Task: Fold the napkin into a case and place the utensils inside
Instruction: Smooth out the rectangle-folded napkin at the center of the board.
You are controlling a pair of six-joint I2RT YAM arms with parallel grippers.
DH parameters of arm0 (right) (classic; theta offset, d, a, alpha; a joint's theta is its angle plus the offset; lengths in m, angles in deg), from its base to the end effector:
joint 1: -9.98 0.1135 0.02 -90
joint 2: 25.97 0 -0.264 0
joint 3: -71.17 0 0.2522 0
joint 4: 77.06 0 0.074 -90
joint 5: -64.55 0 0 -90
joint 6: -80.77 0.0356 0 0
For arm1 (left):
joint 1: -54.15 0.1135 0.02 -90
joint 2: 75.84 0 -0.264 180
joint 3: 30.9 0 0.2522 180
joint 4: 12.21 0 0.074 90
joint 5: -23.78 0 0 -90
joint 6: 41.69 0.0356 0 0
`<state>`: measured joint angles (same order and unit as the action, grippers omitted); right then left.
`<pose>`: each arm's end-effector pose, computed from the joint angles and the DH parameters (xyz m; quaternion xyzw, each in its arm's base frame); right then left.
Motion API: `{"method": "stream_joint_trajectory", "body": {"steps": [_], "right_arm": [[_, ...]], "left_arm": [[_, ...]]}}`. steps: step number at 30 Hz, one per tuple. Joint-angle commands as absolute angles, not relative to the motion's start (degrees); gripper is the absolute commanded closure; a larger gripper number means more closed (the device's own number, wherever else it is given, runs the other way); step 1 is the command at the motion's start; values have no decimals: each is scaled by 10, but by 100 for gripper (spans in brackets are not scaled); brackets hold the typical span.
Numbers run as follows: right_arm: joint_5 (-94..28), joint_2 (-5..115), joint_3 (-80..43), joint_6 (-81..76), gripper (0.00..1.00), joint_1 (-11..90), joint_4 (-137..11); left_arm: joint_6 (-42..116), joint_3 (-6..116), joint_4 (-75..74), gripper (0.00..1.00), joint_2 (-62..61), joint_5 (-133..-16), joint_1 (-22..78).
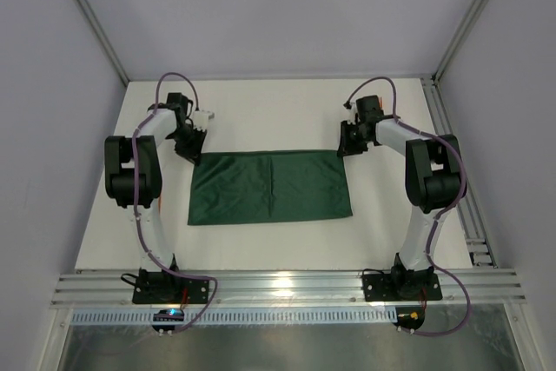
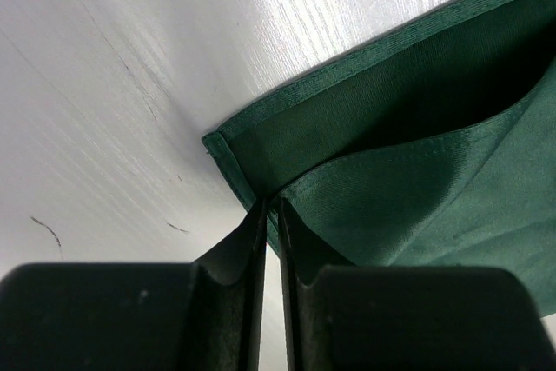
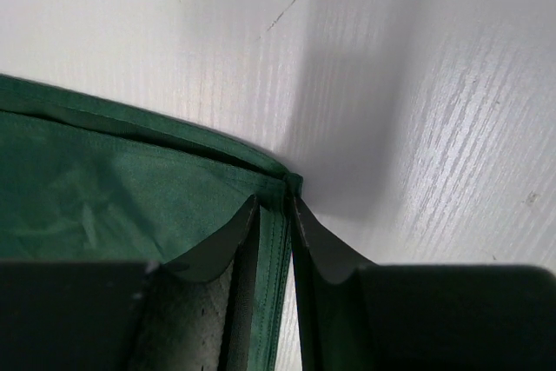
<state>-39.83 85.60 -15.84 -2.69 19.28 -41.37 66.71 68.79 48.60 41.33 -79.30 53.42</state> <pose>0.3936 0.0734 0.1600 -0.0552 0.9578 0.1549 0.2356 0.4030 -0.0132 0.1662 0.1757 0.9726 -0.0964 0.1175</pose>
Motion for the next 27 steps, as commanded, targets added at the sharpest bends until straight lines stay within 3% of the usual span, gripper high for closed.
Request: {"method": "stream_joint_trajectory", "body": {"steps": [1, 4, 7, 11, 27], "right_arm": [[-403, 867, -181, -29, 75, 195, -429], [-403, 871, -186, -27, 77, 196, -426], [-406, 868, -185, -26, 89, 195, -426], [-405, 859, -181, -28, 96, 195, -425], [-392, 794, -172, -38, 96, 196, -415]], "left_arm": [[672, 686, 477, 89, 390, -805, 537], [671, 688, 475, 88, 385, -805, 537], [671, 687, 475, 94, 382, -803, 537], [670, 688, 473, 99, 376, -802, 537], [665, 686, 463, 100, 352, -800, 540]]}}
